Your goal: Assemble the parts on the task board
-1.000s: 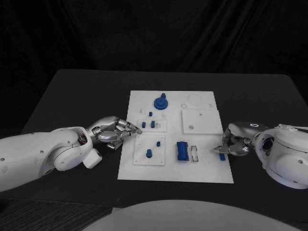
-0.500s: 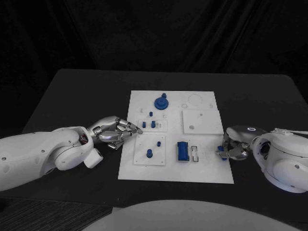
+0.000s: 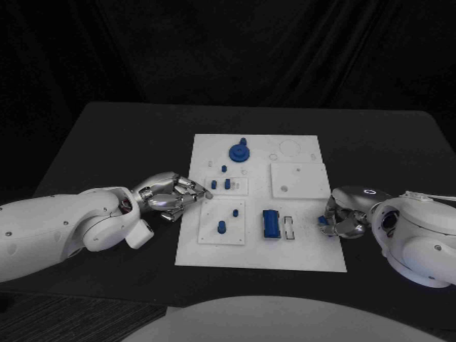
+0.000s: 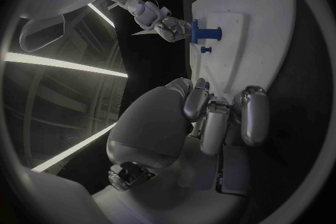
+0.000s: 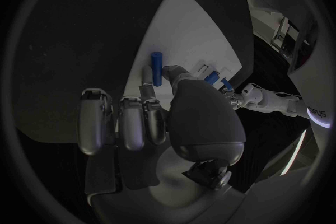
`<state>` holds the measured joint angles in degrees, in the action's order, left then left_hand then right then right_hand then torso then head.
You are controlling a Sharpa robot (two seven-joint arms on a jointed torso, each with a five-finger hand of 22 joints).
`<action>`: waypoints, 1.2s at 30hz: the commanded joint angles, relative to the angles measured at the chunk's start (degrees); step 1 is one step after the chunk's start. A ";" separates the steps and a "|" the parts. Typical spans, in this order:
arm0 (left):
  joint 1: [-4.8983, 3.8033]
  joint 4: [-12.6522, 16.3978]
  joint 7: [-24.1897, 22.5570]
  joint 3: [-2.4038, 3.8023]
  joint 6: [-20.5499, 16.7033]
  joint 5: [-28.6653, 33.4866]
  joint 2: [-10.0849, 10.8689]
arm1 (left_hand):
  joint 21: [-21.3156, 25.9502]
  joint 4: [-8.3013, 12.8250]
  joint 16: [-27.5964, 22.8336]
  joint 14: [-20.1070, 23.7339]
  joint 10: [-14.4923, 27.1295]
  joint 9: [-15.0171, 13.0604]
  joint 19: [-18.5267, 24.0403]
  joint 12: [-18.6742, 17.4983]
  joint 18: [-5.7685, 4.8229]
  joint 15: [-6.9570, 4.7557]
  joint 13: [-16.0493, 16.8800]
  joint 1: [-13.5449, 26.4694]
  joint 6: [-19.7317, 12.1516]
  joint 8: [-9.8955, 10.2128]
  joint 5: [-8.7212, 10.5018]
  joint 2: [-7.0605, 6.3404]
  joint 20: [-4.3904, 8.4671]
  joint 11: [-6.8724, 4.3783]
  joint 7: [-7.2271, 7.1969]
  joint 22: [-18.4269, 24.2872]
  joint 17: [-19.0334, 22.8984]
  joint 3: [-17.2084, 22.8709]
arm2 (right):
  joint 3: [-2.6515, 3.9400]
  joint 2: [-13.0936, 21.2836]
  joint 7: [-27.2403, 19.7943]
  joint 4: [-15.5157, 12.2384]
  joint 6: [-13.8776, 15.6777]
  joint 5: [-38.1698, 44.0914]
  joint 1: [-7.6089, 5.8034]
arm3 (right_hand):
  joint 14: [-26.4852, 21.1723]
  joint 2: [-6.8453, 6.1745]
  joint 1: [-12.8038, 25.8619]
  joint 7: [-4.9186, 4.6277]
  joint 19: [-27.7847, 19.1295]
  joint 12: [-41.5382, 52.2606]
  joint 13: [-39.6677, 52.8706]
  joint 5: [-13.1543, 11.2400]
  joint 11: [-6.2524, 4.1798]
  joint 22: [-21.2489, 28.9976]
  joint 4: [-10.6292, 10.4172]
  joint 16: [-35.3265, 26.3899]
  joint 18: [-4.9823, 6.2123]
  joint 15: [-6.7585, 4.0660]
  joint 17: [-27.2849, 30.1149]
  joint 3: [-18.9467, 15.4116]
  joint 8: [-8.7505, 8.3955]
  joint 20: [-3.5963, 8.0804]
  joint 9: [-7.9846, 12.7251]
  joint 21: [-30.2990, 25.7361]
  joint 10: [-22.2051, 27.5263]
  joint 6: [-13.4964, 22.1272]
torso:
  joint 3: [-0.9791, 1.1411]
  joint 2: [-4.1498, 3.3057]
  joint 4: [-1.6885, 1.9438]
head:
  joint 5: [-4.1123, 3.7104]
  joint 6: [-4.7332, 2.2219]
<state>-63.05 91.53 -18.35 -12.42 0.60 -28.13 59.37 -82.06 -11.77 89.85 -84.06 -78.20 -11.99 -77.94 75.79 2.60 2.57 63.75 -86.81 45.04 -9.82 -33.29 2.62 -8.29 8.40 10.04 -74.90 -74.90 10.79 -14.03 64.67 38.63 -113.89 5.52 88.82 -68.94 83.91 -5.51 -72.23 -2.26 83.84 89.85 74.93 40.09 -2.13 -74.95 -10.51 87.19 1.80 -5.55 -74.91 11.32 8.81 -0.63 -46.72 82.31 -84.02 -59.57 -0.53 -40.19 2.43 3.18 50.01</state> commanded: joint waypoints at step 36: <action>0.06 0.29 0.08 0.01 0.97 0.39 0.21 | 0.23 -0.11 0.15 -5.94 -11.52 -0.10 0.19 14.03 0.49 -0.20 26.07 0.04 0.41 -0.15 -0.02 -0.48 -0.33 -3.21 -0.12 -9.22 -15.10 0.47 | -0.17 -4.31 -4.39 1.09 16.74 -35.15 0.31 | 4.77 0.34 3.65 -0.48 3.04 0.15 15.07 -3.28 0.74 -12.58 2.72 0.52 0.08 0.62 -7.82 5.99 -1.64 -0.80 5.30 0.59 -5.98 -2.36 | 0.00 -0.01 0.04 | 0.32 -0.01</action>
<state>-63.04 91.62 -17.85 -12.43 0.98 -28.13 59.59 -82.06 -11.93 89.85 -84.16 -78.21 -12.02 -77.94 75.79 2.60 2.69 63.75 -86.74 45.04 -9.82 -33.29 2.69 -8.28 8.41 10.04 -74.90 -74.95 10.94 -14.20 60.41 35.15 -112.89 19.52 55.85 -68.73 84.04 -5.58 -68.87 -2.67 84.04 89.85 74.91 36.95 -1.48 -74.93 -7.81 87.46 1.81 -5.09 -74.91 16.86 7.04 -1.24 -41.47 82.71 -83.87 -61.61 -0.53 -40.19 2.47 3.52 50.01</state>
